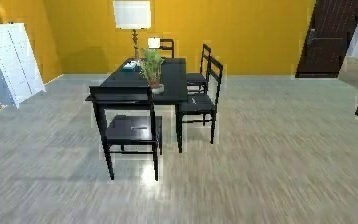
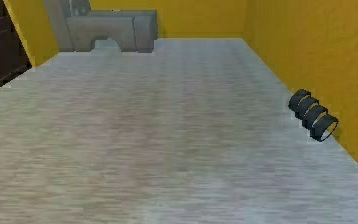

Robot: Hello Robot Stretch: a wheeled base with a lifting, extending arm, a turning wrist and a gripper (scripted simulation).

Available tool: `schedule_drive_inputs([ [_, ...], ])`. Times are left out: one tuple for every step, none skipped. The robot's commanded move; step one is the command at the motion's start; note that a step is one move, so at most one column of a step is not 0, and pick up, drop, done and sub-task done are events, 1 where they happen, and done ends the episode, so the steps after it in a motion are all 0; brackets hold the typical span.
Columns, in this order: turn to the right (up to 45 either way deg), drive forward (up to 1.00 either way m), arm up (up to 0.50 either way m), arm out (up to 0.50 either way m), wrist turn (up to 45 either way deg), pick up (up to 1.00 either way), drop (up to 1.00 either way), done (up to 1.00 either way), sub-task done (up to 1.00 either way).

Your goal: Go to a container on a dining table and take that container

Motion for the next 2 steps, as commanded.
schedule_drive_inputs([
  [0.0,0.90,0.00,0.00,0.0,0.00,0.00,0.00,0.00],
  [-45.0,0.00,0.00,0.00,0.0,0.00,0.00,0.00,0.00],
])
